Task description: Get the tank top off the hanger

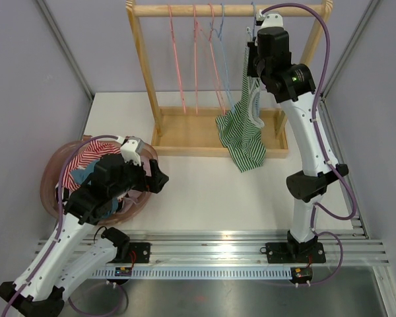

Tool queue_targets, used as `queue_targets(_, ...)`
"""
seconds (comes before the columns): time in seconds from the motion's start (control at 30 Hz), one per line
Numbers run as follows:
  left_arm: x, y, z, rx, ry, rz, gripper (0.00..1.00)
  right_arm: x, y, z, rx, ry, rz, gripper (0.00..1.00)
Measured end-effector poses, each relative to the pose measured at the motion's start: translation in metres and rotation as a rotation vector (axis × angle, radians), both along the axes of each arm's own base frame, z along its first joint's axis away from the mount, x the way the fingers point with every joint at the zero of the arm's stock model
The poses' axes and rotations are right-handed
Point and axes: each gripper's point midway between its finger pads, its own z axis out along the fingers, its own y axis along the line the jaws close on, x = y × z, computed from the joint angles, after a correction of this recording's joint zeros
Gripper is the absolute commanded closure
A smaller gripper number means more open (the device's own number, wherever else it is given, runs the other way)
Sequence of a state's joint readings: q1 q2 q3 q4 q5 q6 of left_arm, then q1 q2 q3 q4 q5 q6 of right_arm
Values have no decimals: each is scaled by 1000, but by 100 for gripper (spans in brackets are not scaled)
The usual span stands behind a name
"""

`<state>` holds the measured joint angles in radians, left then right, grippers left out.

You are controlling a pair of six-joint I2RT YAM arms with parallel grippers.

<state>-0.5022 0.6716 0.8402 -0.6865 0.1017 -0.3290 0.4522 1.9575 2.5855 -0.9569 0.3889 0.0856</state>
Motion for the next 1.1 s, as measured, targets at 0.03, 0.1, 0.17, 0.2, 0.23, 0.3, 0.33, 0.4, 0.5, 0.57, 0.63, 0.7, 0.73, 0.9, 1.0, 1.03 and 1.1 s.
queue_targets(0.03, 0, 0, 0, 0, -1, 0, 1, 0, 0, 0, 1, 0, 2, 100)
queue_targets(0.1, 0, 0, 0, 0, -1, -1, 1, 0, 1, 1, 4, 0, 8, 100)
queue_targets(0.17, 0, -1, 0, 0, -1, -3, 1, -1, 2, 1, 7, -2, 14, 100)
queue_targets(0.2, -1, -1, 0, 1, -1, -5, 1, -2, 2, 3, 9, -4, 16, 100)
queue_targets(0.23, -1, -2, 0, 1, -1, -7, 1, -3, 2, 4, 12, -7, 19, 100)
queue_targets(0.3, -1, -2, 0, 2, -1, -10, 1, -7, 2, 10, 20, -17, 29, 100)
queue_targets(0.33, -2, -2, 0, 2, -1, -11, 1, -10, 2, 14, 25, -25, 34, 100)
queue_targets(0.4, -2, -3, 0, 3, -2, -12, 1, -17, 0, 25, 37, -45, 40, 100)
queue_targets(0.5, -2, -3, 0, 4, -3, -14, 1, -29, -5, 44, 58, -83, 51, 100)
queue_targets(0.57, -3, -3, 0, 4, -5, -14, 1, -38, -7, 56, 75, -107, 57, 100)
queue_targets(0.63, -3, -3, 1, 3, -8, -15, 1, -49, -10, 69, 98, -131, 68, 100)
queue_targets(0.7, -4, -3, 2, 0, -14, -15, 1, -63, -12, 76, 120, -142, 86, 100)
queue_targets(0.73, -4, -3, 3, -2, -18, -16, 1, -70, -13, 78, 130, -141, 96, 100)
queue_targets(0.9, -4, -6, 4, -1, -19, -26, 1, -120, -19, 67, 187, -97, 165, 100)
queue_targets(1.0, -4, -10, 11, 4, -22, -36, 1, -158, -28, 48, 212, -53, 198, 100)
queue_targets(1.03, -3, -12, 16, 3, -30, -38, 1, -168, -30, 43, 220, -46, 208, 100)
queue_targets(1.1, -3, -16, 33, -4, -58, -47, 1, -193, -36, 33, 238, -31, 230, 100)
